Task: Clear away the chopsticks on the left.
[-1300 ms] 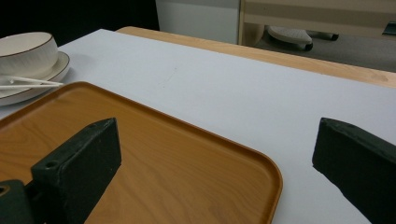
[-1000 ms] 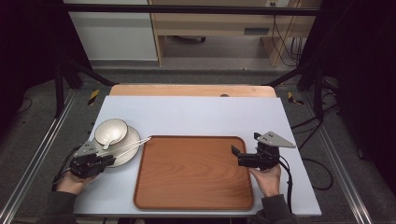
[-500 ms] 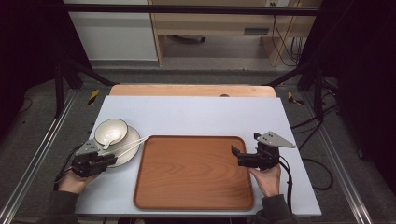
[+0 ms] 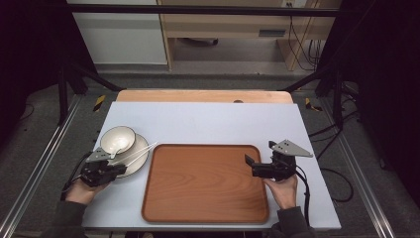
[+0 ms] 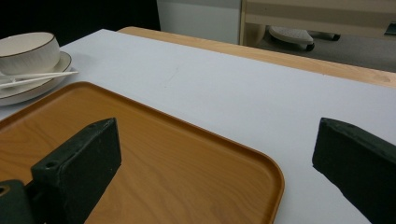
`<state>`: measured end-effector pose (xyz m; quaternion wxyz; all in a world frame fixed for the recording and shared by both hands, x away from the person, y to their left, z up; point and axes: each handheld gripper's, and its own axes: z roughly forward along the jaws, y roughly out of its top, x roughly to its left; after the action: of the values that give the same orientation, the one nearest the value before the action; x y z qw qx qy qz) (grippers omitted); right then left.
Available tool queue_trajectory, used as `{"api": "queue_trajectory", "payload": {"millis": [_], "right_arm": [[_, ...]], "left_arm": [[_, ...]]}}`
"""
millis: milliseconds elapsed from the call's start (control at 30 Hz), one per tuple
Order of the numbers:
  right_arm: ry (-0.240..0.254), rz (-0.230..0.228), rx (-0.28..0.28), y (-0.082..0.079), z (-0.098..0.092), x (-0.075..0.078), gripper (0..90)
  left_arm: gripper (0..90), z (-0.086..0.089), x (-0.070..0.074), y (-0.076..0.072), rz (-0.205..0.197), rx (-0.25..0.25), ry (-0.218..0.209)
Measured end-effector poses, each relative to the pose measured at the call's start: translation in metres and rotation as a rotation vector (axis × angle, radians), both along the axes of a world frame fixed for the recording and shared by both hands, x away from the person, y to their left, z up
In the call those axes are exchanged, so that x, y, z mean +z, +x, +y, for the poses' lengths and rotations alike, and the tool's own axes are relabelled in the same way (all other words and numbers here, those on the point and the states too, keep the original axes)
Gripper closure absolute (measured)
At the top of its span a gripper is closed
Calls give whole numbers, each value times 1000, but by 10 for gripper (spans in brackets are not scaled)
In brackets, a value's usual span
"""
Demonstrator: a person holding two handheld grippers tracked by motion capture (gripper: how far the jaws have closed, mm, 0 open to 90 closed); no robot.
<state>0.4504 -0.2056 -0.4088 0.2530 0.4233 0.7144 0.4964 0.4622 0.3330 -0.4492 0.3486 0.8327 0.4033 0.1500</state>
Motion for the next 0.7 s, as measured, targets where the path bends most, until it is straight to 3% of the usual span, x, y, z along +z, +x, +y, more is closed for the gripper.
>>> {"api": "queue_trajectory", "payload": {"millis": [300, 600, 700], "right_arm": [[5, 1, -2, 0, 0, 0, 14], [3, -7, -1, -1, -1, 1, 14], [4, -7, -3, -1, -2, 2, 13]], "left_arm": [[841, -6, 1, -2, 2, -38, 12], [841, -10, 12, -7, -38, -11, -7], [841, -17, 17, -11, -49, 5, -43]]}}
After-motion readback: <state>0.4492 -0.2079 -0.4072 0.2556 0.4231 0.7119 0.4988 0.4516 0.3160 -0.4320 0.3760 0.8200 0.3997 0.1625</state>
